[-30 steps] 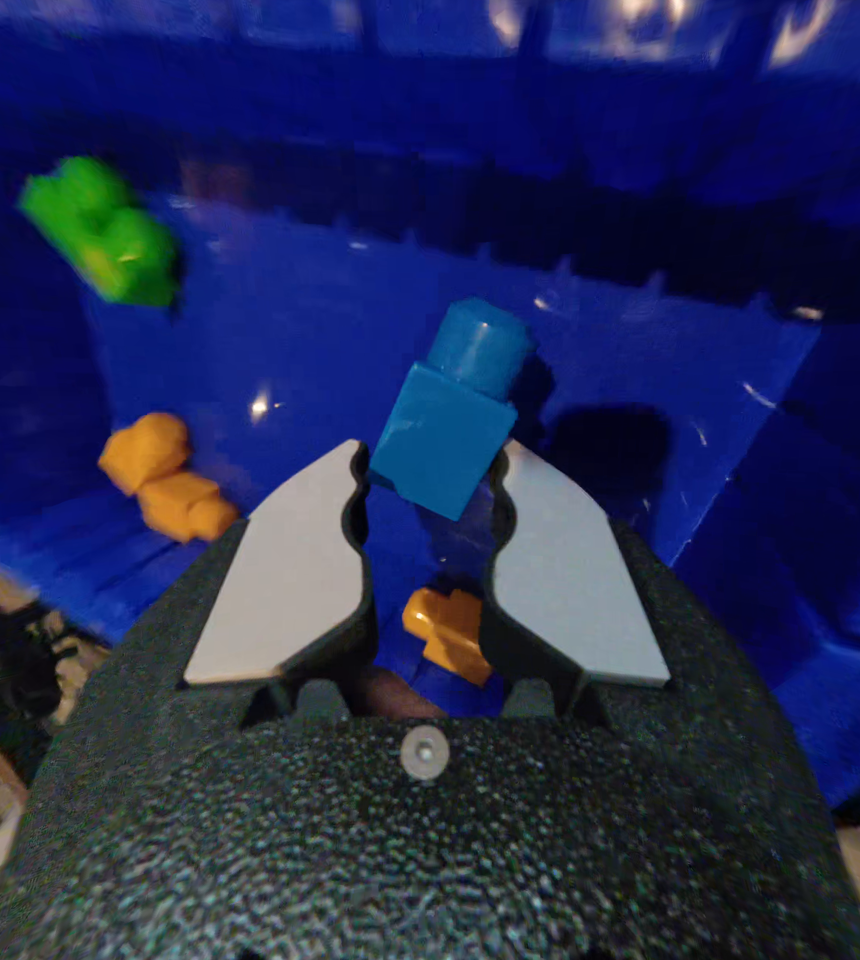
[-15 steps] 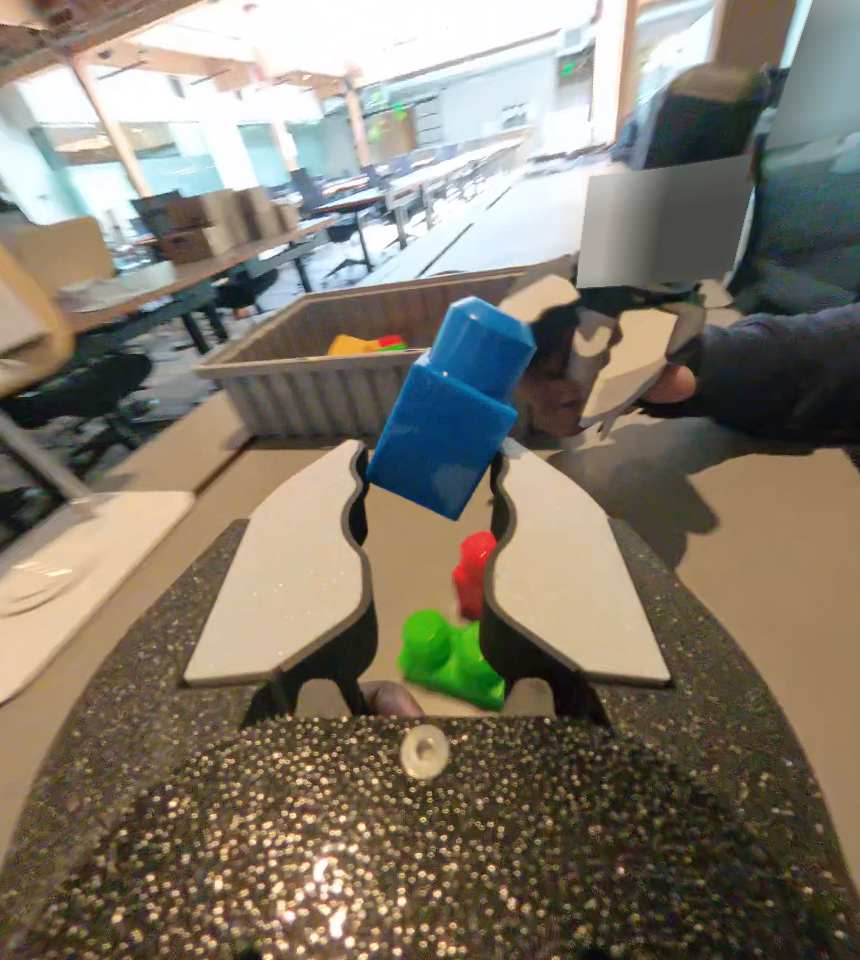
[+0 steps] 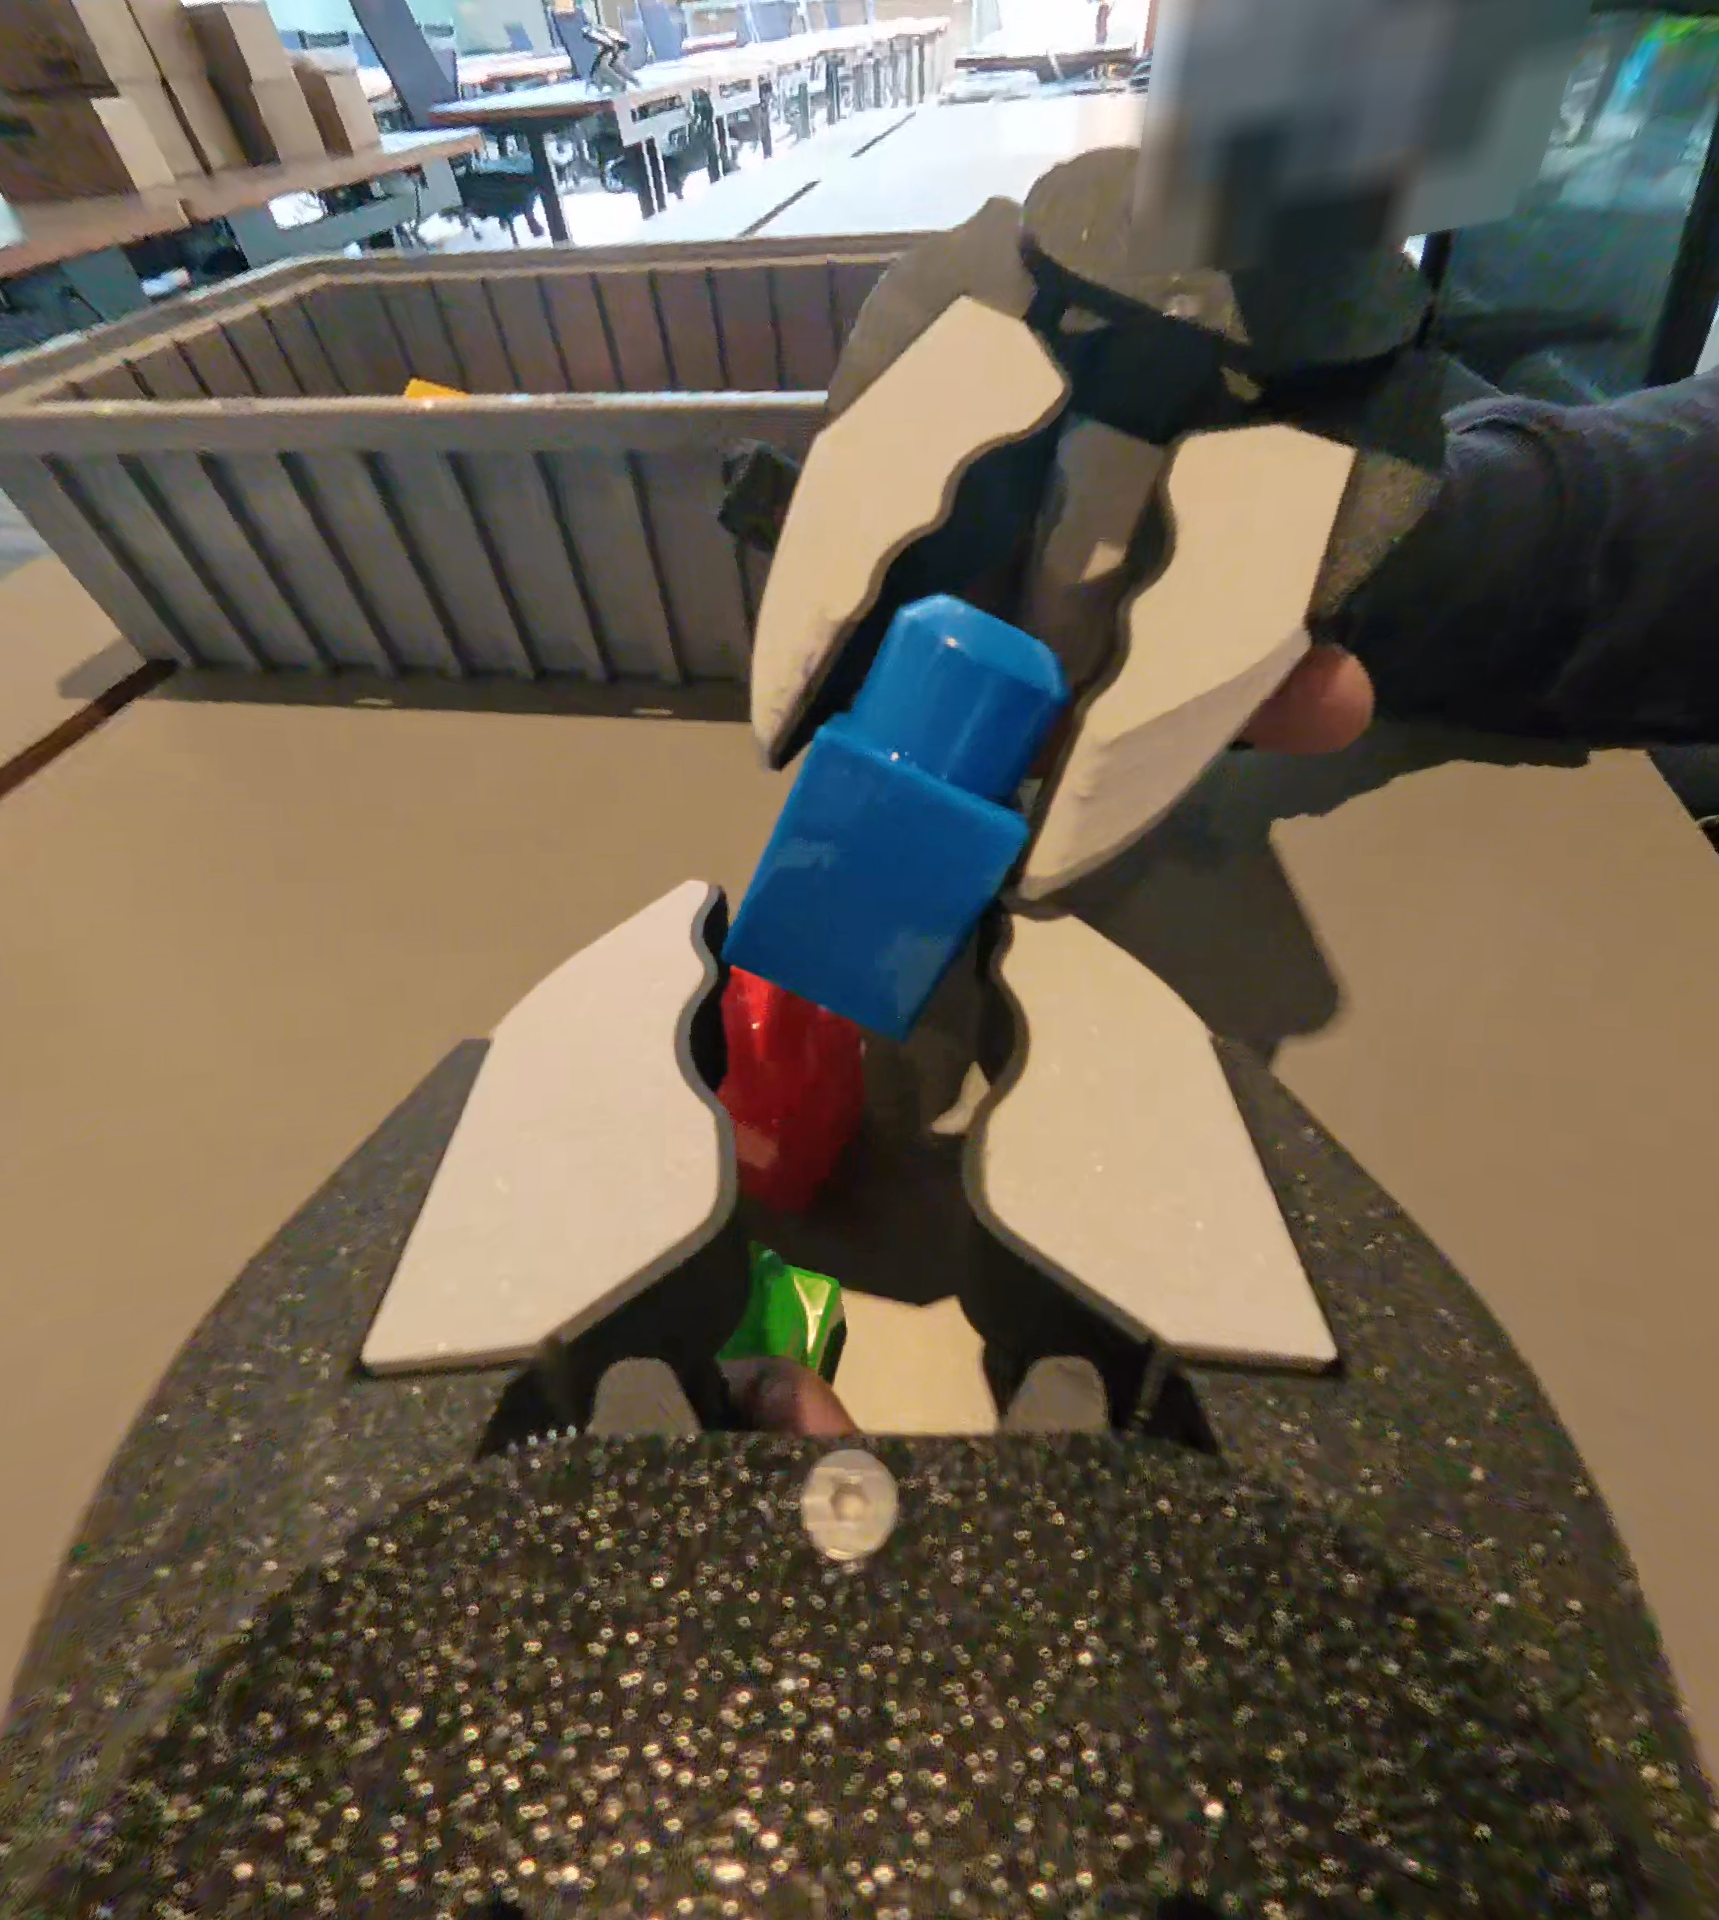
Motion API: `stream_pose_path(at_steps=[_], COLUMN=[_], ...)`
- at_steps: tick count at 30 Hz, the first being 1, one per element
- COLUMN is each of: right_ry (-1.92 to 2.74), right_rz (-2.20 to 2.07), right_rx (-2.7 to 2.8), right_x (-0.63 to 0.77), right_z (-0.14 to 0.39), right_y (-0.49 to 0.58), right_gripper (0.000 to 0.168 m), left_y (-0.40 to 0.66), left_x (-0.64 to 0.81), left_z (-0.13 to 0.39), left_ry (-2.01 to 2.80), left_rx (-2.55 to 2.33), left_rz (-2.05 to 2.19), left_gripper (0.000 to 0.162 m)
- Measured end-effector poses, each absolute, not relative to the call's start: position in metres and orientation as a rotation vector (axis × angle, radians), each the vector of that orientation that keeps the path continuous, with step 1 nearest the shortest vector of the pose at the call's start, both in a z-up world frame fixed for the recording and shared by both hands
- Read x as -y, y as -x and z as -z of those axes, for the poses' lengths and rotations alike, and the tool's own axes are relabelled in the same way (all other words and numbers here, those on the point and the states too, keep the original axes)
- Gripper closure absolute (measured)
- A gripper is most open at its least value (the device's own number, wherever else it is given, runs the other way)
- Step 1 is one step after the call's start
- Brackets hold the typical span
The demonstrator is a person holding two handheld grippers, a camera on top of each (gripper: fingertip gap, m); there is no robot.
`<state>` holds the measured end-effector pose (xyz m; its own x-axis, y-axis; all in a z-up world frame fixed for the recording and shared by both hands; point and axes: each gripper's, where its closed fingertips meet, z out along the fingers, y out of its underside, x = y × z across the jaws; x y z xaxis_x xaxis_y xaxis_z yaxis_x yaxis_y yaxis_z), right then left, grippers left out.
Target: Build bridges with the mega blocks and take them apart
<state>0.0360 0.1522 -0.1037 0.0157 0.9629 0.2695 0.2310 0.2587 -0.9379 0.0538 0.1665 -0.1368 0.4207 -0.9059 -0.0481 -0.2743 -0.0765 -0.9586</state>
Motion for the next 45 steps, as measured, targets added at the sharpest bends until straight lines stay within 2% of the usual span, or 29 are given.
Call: stream_pose_path(at_steps=[6, 13, 17, 24, 38, 45], right_ry=[1.34, 1.766, 1.864, 1.834, 1.705, 1.63], right_rz=[-0.796, -0.815, -0.622, -0.651, -0.846, -0.822], right_rx=[1.417, 1.418, 1.515, 1.55, 1.61, 1.62], right_x=[-0.168, -0.178, -0.182, -0.183, -0.171, -0.17], right_z=[0.108, 0.127, 0.16, 0.179, 0.178, 0.179], right_y=[-0.038, -0.063, -0.067, -0.052, -0.024, -0.026], right_gripper=[0.133, 0.133, 0.133, 0.133, 0.134, 0.132], left_y=[-0.043, -0.017, -0.021, -0.028, -0.002, -0.001], left_x=[-0.169, -0.177, -0.179, -0.172, -0.156, -0.154], left_z=[0.146, 0.171, 0.177, 0.192, 0.193, 0.171], left_ry=[1.646, 1.728, 1.733, 1.712, 1.79, 1.757], left_rx=[-1.122, -1.282, -1.324, -1.441, -1.487, -1.391], left_rz=[0.616, 0.341, 0.286, 0.202, 0.181, 0.316], left_gripper=[0.107, 0.108, 0.11, 0.117, 0.112, 0.112])
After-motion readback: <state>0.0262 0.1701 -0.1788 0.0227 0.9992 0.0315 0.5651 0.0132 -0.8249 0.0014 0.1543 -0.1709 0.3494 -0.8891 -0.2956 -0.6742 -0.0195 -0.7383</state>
